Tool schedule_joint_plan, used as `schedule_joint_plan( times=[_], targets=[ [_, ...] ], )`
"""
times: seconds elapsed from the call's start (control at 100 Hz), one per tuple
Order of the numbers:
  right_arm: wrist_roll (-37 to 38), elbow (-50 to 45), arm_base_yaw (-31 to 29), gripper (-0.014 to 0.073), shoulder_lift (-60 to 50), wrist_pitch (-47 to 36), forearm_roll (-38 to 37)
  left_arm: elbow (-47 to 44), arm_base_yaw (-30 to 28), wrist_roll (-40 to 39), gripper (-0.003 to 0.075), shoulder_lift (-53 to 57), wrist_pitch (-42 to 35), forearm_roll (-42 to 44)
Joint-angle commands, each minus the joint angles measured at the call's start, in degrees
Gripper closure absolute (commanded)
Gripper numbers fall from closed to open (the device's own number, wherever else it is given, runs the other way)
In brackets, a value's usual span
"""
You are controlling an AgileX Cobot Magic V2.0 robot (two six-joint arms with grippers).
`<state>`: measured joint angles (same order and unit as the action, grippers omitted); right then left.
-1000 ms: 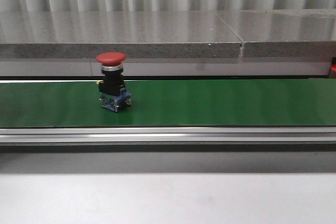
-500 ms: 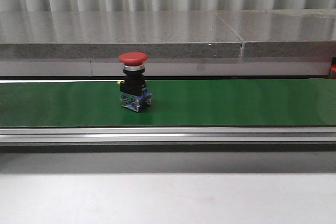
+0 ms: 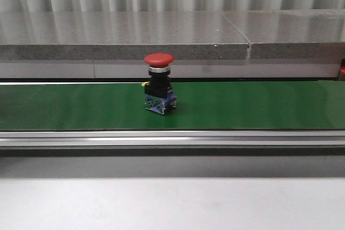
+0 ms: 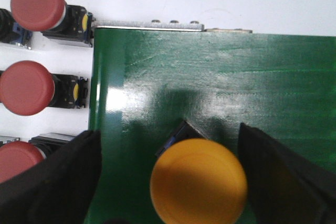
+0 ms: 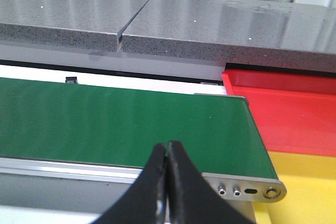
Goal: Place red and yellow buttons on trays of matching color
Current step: 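Carry the yellow button onto the belt and open the left gripper, then lower the right gripper onto the red button arriving on the belt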
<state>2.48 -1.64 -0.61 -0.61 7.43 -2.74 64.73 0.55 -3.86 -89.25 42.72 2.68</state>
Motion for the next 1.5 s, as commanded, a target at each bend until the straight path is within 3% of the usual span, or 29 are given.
schedule_joint_plan(
  times=[0.0, 0.35, 0.82, 0.96, 1.2, 1.49],
  targets=[
    [-0.19, 0.35, 0.0, 0.0662, -0.9, -4.82, -0.69, 2.04, 1.3, 0.47, 0.0206, 4.57, -1.95, -0.83],
    [-0.19, 0.35, 0.0, 0.0662, -0.9, -4.82, -0.69, -1.31, 5.68, 1.47, 0.0206, 19.6, -7.83, -0.72],
    [-0.19, 0.35, 0.0, 0.0662, -0.9, -4.93, -0.69, -24.09, 7.6, 1.47, 0.022, 49.96, -22.73, -1.39],
    [-0.19, 0.35, 0.0, 0.0662, -0.9, -5.64, -0.69, -28.9, 7.6, 1.47, 0.0345, 57.28, -23.13, -1.67],
    [-0.19, 0.35, 0.0, 0.0662, -0.85, -6.08, -0.69, -32.42, 7.6, 1.47, 0.074, 62.62, -23.23, -1.67],
    [-0.19, 5.61, 0.0, 0.0662, 1.61, -7.43, 1.72, -32.51, 7.6, 1.47, 0.074, 62.62, -22.84, -1.67]
  ],
)
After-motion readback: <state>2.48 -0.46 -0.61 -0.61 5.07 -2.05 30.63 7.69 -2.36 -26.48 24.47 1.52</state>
